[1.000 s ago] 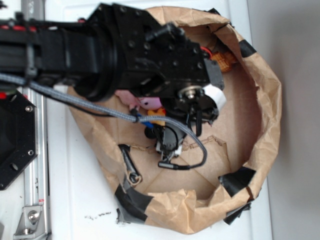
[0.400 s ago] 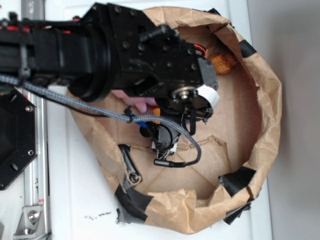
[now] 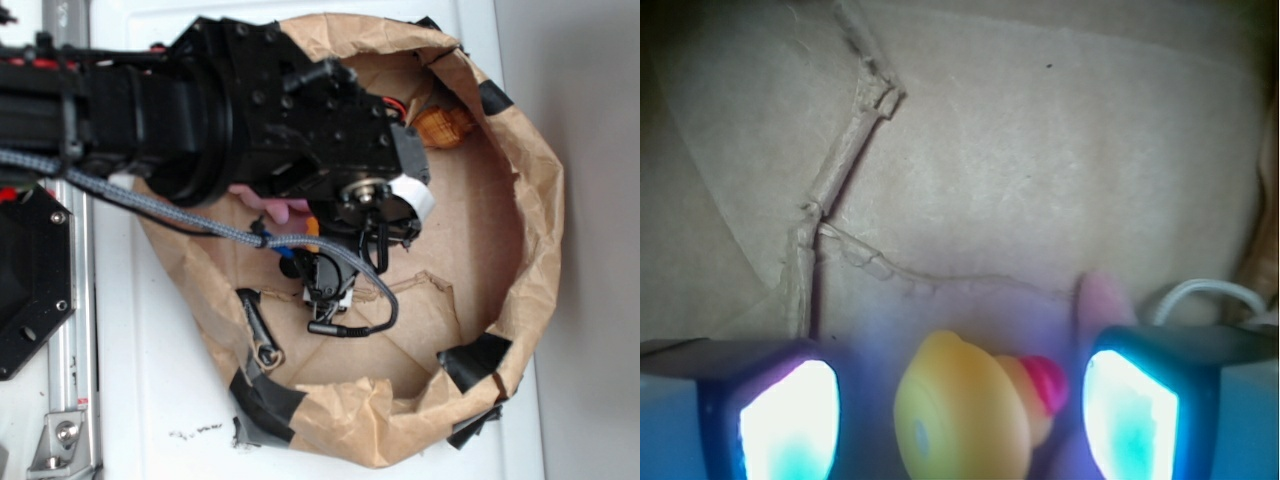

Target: Grab the yellow duck.

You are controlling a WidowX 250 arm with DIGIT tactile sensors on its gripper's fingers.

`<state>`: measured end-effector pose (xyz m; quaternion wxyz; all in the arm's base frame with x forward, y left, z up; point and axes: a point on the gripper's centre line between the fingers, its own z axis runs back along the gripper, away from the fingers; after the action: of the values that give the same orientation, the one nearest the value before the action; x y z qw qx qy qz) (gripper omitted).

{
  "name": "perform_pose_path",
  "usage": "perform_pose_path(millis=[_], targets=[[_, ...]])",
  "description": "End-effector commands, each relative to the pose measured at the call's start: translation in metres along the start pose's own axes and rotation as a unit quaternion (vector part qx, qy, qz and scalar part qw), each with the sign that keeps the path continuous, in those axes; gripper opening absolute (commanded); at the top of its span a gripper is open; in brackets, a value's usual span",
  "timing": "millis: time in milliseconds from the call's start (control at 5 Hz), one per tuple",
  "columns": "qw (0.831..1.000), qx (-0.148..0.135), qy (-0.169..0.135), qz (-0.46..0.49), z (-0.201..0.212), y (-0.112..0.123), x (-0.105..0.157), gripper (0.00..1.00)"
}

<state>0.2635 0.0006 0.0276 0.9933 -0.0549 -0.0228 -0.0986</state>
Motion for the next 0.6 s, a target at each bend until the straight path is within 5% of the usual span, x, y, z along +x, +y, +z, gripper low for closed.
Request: perform_pose_path(millis=[0, 200, 400], targets=[[0.999, -0.003, 0.031, -0.034, -0.027, -0.016, 0.0, 1.0], [0.999, -0.007, 0.034, -0.027, -0.025, -0.018, -0.005, 0.0], [0.999, -0.003, 0.019, -0.033, -0.016, -0.021, -0.007, 0.0]])
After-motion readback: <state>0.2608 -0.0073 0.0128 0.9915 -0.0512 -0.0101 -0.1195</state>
